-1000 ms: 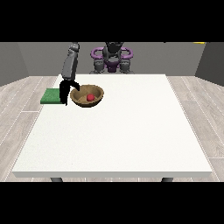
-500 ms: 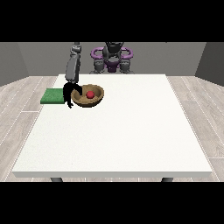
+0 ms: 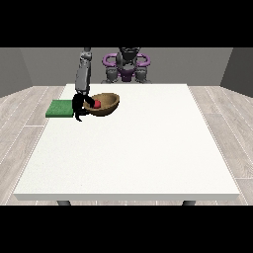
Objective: Pick the cup and pour the ball into the bowl, then pick the bowl and place it on the pad
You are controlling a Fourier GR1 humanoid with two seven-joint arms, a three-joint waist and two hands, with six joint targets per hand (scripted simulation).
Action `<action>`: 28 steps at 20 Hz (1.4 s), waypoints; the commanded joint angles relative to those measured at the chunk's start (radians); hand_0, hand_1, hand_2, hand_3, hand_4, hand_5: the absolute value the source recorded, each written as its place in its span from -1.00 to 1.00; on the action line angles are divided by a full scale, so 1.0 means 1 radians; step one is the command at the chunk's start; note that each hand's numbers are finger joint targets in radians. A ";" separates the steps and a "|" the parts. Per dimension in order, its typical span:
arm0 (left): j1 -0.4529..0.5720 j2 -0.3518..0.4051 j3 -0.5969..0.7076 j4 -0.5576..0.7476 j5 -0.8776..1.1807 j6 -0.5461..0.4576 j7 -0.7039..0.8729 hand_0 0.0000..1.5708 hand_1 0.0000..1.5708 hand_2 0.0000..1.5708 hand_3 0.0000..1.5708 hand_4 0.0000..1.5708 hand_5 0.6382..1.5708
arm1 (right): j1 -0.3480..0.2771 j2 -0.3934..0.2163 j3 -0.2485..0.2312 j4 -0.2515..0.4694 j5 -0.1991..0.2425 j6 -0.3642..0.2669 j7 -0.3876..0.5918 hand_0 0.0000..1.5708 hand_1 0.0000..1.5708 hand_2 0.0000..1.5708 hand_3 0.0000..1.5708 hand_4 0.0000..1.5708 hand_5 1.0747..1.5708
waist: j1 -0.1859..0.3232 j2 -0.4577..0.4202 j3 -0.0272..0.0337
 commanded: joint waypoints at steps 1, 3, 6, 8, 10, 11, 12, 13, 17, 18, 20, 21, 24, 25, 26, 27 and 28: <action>0.007 0.007 0.009 0.043 0.008 -0.011 0.000 -1.00 -1.00 -1.00 -1.00 0.50 0.90 | 0.022 -0.153 0.024 0.054 0.087 -0.114 0.204 1.00 1.00 1.00 0.61 0.30 0.90 | -0.022 0.011 0.0196; 0.030 -0.008 0.007 0.052 -0.001 -0.006 -0.013 -1.00 -1.00 -1.00 -1.00 0.52 0.90 | 0.021 -0.202 0.035 0.030 0.085 -0.108 0.281 1.00 1.00 1.00 0.50 0.27 0.89 | -0.043 -0.031 0.0190; 0.040 0.039 0.028 0.088 0.006 -0.030 0.004 -1.00 -1.00 -1.00 -1.00 0.52 0.92 | 0.022 -0.248 0.060 0.010 0.086 -0.086 0.359 1.00 1.00 1.00 0.33 0.31 0.94 | -0.058 -0.062 0.0204; 0.068 0.025 0.044 0.115 -0.012 -0.015 -0.042 -1.00 -1.00 -1.00 -1.00 0.53 0.93 | 0.006 -0.301 0.071 -0.024 0.080 -0.041 0.438 1.00 1.00 1.00 0.23 0.33 0.94 | -0.103 -0.066 0.0206; 0.147 0.023 0.051 0.140 -0.019 -0.056 -0.078 -1.00 -1.00 -1.00 -1.00 0.53 0.93 | 0.020 -0.363 0.067 -0.036 0.081 -0.007 0.477 1.00 1.00 1.00 0.10 0.35 0.94 | -0.113 -0.102 0.0219; 0.096 0.039 0.043 0.120 -0.031 -0.010 -0.045 -1.00 -1.00 -1.00 -1.00 0.53 0.93 | -0.032 -0.426 0.064 -0.010 0.085 0.023 0.533 1.00 1.00 1.00 0.05 0.33 0.95 | -0.113 -0.085 0.0240; 0.130 0.060 0.057 0.171 -0.039 -0.054 -0.097 -1.00 -1.00 -1.00 -1.00 0.53 0.93 | -0.034 -0.413 0.092 -0.053 0.103 0.011 0.552 1.00 1.00 1.00 -0.08 0.34 0.97 | -0.139 -0.089 0.0230; 0.145 0.031 0.045 0.143 -0.044 -0.036 -0.101 -1.00 -1.00 -1.00 -1.00 0.53 0.94 | -0.035 -0.456 0.086 -0.029 0.101 0.059 0.563 1.00 1.00 1.00 -0.09 0.34 0.98 | -0.141 -0.091 0.0241; 0.140 0.060 0.071 0.166 -0.035 -0.011 -0.114 -1.00 -1.00 -1.00 -1.00 0.54 0.94 | -0.101 -0.532 0.040 -0.001 0.056 0.141 0.609 1.00 1.00 1.00 -0.15 0.36 0.98 | -0.173 -0.084 0.0256; 0.185 0.092 0.095 0.194 -0.020 -0.067 -0.142 -1.00 -1.00 -1.00 -1.00 0.53 0.94 | -0.060 -0.528 0.033 0.010 0.060 0.143 0.566 1.00 1.00 1.00 -0.26 0.39 0.97 | -0.175 -0.078 0.0255; 0.214 0.103 0.113 0.271 -0.039 -0.077 -0.217 -1.00 -1.00 -1.00 -1.00 0.53 0.94 | -0.070 -0.469 0.079 -0.060 0.085 0.093 0.627 1.00 1.00 1.00 -0.26 0.39 0.97 | -0.210 -0.109 0.0247; 0.253 0.071 0.108 0.233 -0.044 -0.065 -0.236 -1.00 -1.00 -1.00 -1.00 0.54 0.95 | -0.042 -0.490 0.054 -0.019 0.072 0.131 0.574 1.00 1.00 1.00 -0.26 0.39 0.97 | -0.203 -0.105 0.0253; 0.274 0.146 0.146 0.352 -0.054 -0.101 -0.281 -1.00 -1.00 -1.00 -1.00 0.54 0.96 | -0.031 -0.457 0.083 -0.088 0.072 0.151 0.610 1.00 1.00 1.00 -0.26 0.39 0.97 | -0.261 -0.118 0.0245; 0.247 0.123 0.104 0.305 -0.059 -0.073 -0.263 -1.00 -1.00 -1.00 -1.00 0.54 0.96 | -0.072 -0.444 0.096 -0.067 0.100 0.114 0.605 1.00 1.00 1.00 -0.32 0.40 0.97 | -0.233 -0.107 0.0253; 0.228 0.120 0.101 0.269 -0.036 -0.059 -0.233 -1.00 -1.00 -1.00 -1.00 0.54 0.97 | -0.079 -0.478 0.065 -0.003 0.092 0.137 0.581 1.00 1.00 1.00 -0.51 0.43 0.99 | -0.215 -0.089 0.0258; 0.224 0.131 0.114 0.289 -0.040 -0.063 -0.267 -1.00 -1.00 -1.00 -1.00 0.54 0.97 | -0.076 -0.457 0.058 -0.009 0.091 0.116 0.527 1.00 1.00 1.00 -0.41 0.41 0.99 | -0.224 -0.042 0.0258; 0.259 0.151 0.135 0.310 -0.033 -0.098 -0.291 -1.00 -1.00 -1.00 -1.00 0.55 0.96 | -0.040 -0.407 0.051 -0.009 0.081 0.083 0.509 1.00 1.00 1.00 -0.38 0.37 0.99 | -0.220 -0.062 0.0256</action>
